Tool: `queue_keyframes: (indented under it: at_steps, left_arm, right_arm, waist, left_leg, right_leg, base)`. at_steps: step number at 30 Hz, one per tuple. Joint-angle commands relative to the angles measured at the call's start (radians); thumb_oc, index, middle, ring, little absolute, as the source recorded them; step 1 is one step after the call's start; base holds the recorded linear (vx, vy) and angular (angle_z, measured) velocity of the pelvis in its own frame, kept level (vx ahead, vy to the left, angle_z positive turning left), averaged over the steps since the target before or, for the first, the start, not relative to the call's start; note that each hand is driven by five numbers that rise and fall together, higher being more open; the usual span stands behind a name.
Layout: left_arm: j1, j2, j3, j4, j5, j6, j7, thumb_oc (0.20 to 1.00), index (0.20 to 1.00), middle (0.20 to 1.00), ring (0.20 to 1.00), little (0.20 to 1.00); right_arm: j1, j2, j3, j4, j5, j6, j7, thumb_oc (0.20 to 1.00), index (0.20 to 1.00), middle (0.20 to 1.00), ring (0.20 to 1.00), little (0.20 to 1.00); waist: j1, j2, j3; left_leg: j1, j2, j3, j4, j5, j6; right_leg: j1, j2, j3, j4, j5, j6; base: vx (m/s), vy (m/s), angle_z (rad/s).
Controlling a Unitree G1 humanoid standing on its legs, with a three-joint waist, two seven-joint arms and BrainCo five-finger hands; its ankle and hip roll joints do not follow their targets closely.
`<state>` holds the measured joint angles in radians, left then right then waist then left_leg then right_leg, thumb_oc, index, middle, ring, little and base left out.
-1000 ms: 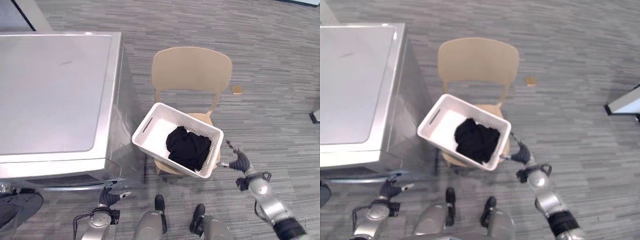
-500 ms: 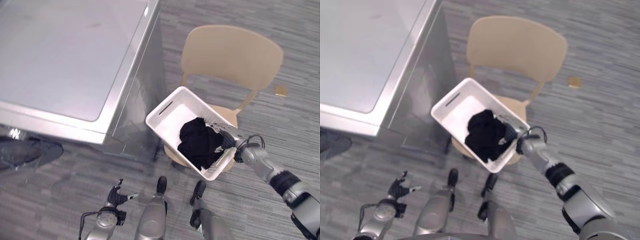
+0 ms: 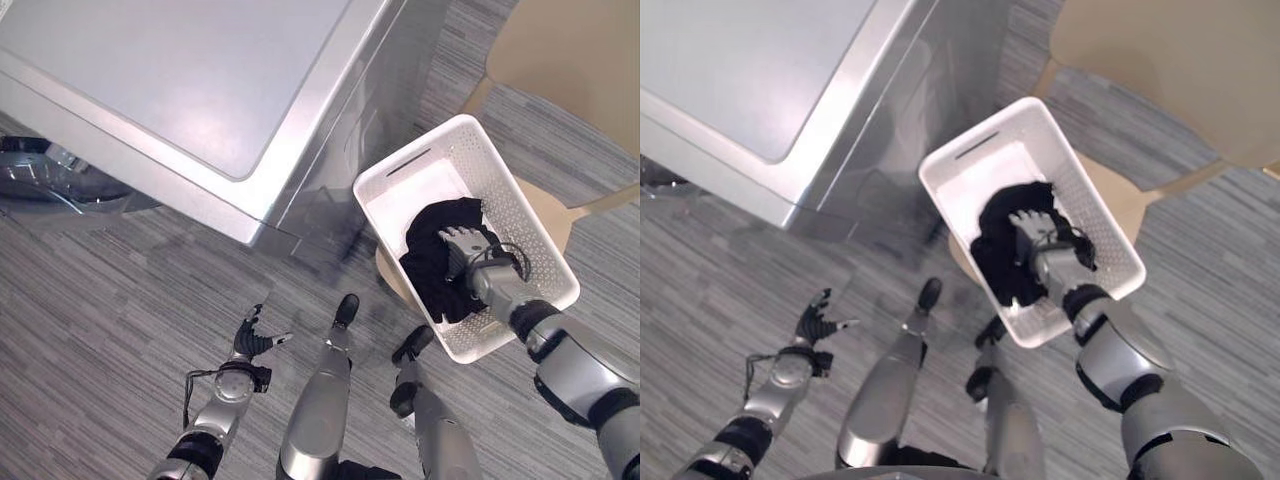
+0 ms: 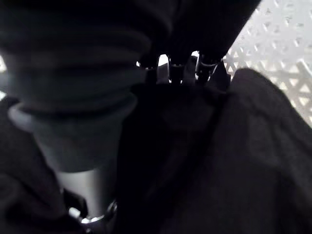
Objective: Grab the laundry basket,head to the washer,open it,put in the laundry and shut it.
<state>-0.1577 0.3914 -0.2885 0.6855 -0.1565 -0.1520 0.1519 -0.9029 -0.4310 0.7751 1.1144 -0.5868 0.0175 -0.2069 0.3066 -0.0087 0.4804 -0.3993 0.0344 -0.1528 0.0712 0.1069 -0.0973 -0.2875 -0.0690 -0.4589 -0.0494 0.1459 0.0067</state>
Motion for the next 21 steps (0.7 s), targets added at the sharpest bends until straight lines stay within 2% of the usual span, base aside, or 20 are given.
queue_keyframes:
  at_steps: [1, 3, 4, 5, 6, 8, 10, 11, 12, 13, 15, 16, 17, 20, 21]
  left_arm:
    - [0.014, -0.001, -0.016, -0.031, -0.055, -0.025, 0.022, 1.000, 1.000, 1.000, 1.000, 1.000]
    - [0.020, -0.006, -0.008, -0.044, -0.055, -0.023, 0.026, 1.000, 1.000, 1.000, 1.000, 1.000]
    - [0.023, -0.008, -0.005, -0.053, -0.058, -0.023, 0.024, 1.000, 1.000, 1.000, 1.000, 1.000]
    - [0.024, -0.008, -0.005, -0.052, -0.058, -0.022, 0.024, 1.000, 1.000, 1.000, 1.000, 1.000]
    - [0.031, -0.008, 0.002, -0.061, -0.059, -0.023, 0.022, 1.000, 1.000, 1.000, 1.000, 1.000]
    - [0.044, -0.009, 0.010, -0.074, -0.055, -0.023, 0.021, 1.000, 1.000, 1.000, 1.000, 1.000]
    - [0.062, -0.011, 0.019, -0.090, -0.052, -0.022, 0.014, 1.000, 1.000, 1.000, 1.000, 1.000]
    - [0.075, -0.015, 0.027, -0.096, -0.046, -0.020, 0.008, 1.000, 1.000, 1.000, 1.000, 1.000]
    - [0.075, -0.015, 0.026, -0.096, -0.046, -0.019, 0.008, 1.000, 1.000, 1.000, 1.000, 1.000]
    - [0.092, -0.017, 0.041, -0.103, -0.041, -0.014, 0.000, 1.000, 1.000, 1.000, 1.000, 1.000]
    - [0.110, -0.019, 0.056, -0.110, -0.039, -0.011, -0.007, 1.000, 1.000, 1.000, 1.000, 1.000]
    - [0.111, -0.019, 0.055, -0.110, -0.039, -0.011, -0.007, 1.000, 1.000, 1.000, 1.000, 1.000]
    - [0.134, -0.015, 0.080, -0.114, -0.037, 0.000, -0.021, 1.000, 1.000, 1.000, 1.000, 1.000]
    - [0.161, -0.006, 0.104, -0.123, -0.031, 0.008, -0.032, 1.000, 1.000, 1.000, 1.000, 1.000]
    - [0.191, -0.005, 0.126, -0.131, -0.026, 0.017, -0.046, 1.000, 1.000, 1.000, 1.000, 1.000]
  right_arm:
    - [0.070, -0.021, 0.008, -0.107, 0.075, 0.000, -0.014, 0.200, 0.200, 0.200, 0.200, 0.200]
    - [0.091, -0.041, -0.028, -0.169, 0.105, -0.006, -0.032, 0.200, 0.200, 0.200, 0.200, 0.200]
    - [0.103, -0.055, -0.049, -0.202, 0.116, -0.008, -0.038, 0.200, 0.200, 0.200, 0.200, 0.200]
    - [0.104, -0.056, -0.047, -0.203, 0.115, -0.008, -0.037, 0.200, 0.200, 0.200, 0.200, 0.200]
    - [0.117, -0.074, -0.071, -0.236, 0.125, -0.009, -0.045, 0.200, 0.200, 0.200, 0.200, 0.200]
    - [0.143, -0.097, -0.121, -0.304, 0.158, -0.020, -0.061, 0.200, 0.200, 0.200, 0.200, 0.200]
    - [0.174, -0.121, -0.175, -0.373, 0.192, -0.032, -0.078, 0.200, 0.200, 0.200, 0.200, 0.200]
    - [0.222, -0.127, -0.239, -0.453, 0.242, -0.047, -0.090, 0.200, 0.200, 0.200, 0.200, 0.200]
    - [0.224, -0.128, -0.240, -0.455, 0.242, -0.046, -0.090, 0.200, 0.200, 0.200, 0.200, 0.200]
    - [0.289, -0.124, -0.316, -0.547, 0.297, -0.065, -0.095, 0.200, 0.200, 0.200, 0.200, 0.200]
    - [0.366, -0.106, -0.393, -0.615, 0.368, -0.090, -0.093, 0.200, 0.200, 0.200, 0.200, 0.200]
    - [0.369, -0.107, -0.394, -0.618, 0.368, -0.089, -0.093, 0.200, 0.200, 0.200, 0.200, 0.200]
    - [0.444, -0.090, -0.456, -0.695, 0.419, -0.113, -0.078, 0.200, 0.200, 0.200, 0.200, 0.200]
    - [0.517, -0.071, -0.514, -0.769, 0.486, -0.135, -0.053, 0.200, 0.200, 0.200, 0.200, 0.200]
    - [0.586, -0.058, -0.558, -0.858, 0.535, -0.154, -0.013, 0.200, 0.200, 0.200, 0.200, 0.200]
  waist:
    - [-0.013, 0.001, -0.050]
    - [-0.023, -0.006, -0.053]
    - [-0.026, -0.004, -0.050]
    - [-0.027, -0.007, -0.055]
    - [-0.032, -0.006, -0.054]
    - [-0.042, -0.009, -0.058]
    - [-0.054, -0.013, -0.065]
    - [-0.067, -0.014, -0.076]
    - [-0.066, -0.014, -0.076]
    - [-0.083, -0.016, -0.094]
    - [-0.099, -0.018, -0.114]
    - [-0.098, -0.018, -0.114]
    - [-0.113, -0.022, -0.138]
    - [-0.128, -0.026, -0.163]
    - [-0.146, -0.032, -0.189]
  left_leg:
    - [-0.019, -0.036, 0.063, -0.053, 0.012, 0.022]
    - [-0.007, -0.034, 0.066, -0.061, 0.010, 0.022]
    - [-0.014, -0.037, 0.069, -0.058, 0.032, 0.028]
    - [0.000, -0.034, 0.067, -0.064, 0.010, 0.022]
    - [-0.007, -0.036, 0.072, -0.060, 0.031, 0.029]
    - [0.009, -0.034, 0.078, -0.063, 0.027, 0.030]
    - [0.029, -0.032, 0.085, -0.066, 0.021, 0.031]
    - [0.047, -0.030, 0.093, -0.066, 0.014, 0.032]
    - [0.048, -0.030, 0.093, -0.067, 0.014, 0.032]
    - [0.072, -0.030, 0.100, -0.068, 0.002, 0.037]
    - [0.102, -0.032, 0.109, -0.068, -0.012, 0.043]
    - [0.103, -0.032, 0.109, -0.068, -0.012, 0.043]
    - [0.135, -0.033, 0.115, -0.065, -0.029, 0.050]
    - [0.172, -0.034, 0.127, -0.066, -0.044, 0.057]
    - [0.206, -0.037, 0.137, -0.063, -0.061, 0.065]
  right_leg:
    - [-0.013, -0.040, 0.070, 0.144, -0.195, 0.103]
    - [-0.002, -0.037, 0.074, 0.135, -0.193, 0.104]
    - [-0.005, -0.040, 0.063, 0.129, -0.169, 0.098]
    - [0.004, -0.036, 0.074, 0.130, -0.191, 0.104]
    - [0.002, -0.039, 0.065, 0.125, -0.167, 0.099]
    - [0.013, -0.038, 0.073, 0.122, -0.165, 0.099]
    - [0.027, -0.038, 0.081, 0.118, -0.164, 0.100]
    - [0.046, -0.040, 0.083, 0.115, -0.164, 0.101]
    - [0.047, -0.040, 0.083, 0.115, -0.164, 0.101]
    - [0.071, -0.044, 0.087, 0.113, -0.165, 0.103]
    - [0.096, -0.049, 0.091, 0.109, -0.166, 0.106]
    - [0.098, -0.049, 0.092, 0.109, -0.166, 0.106]
    - [0.128, -0.052, 0.098, 0.104, -0.169, 0.107]
    - [0.160, -0.056, 0.103, 0.098, -0.171, 0.111]
    - [0.190, -0.059, 0.111, 0.090, -0.172, 0.115]
  base:
    - [0.00, 0.000, 0.00]
    - [-0.05, 0.012, -0.01]
    - [0.00, 0.000, 0.00]
    - [-0.10, 0.041, 0.00]
    - [0.00, 0.000, 0.00]
    - [-0.05, 0.024, -0.01]
    - [-0.01, 0.018, -0.05]
    - [-0.01, 0.014, -0.13]
    - [0.02, 0.027, -0.22]
    - [0.03, 0.026, -0.21]
    - [0.04, 0.030, -0.12]
    - [0.09, 0.044, -0.10]
    - [0.07, 0.032, -0.17]
    - [0.09, 0.080, -0.22]
    - [0.05, 0.058, -0.15]
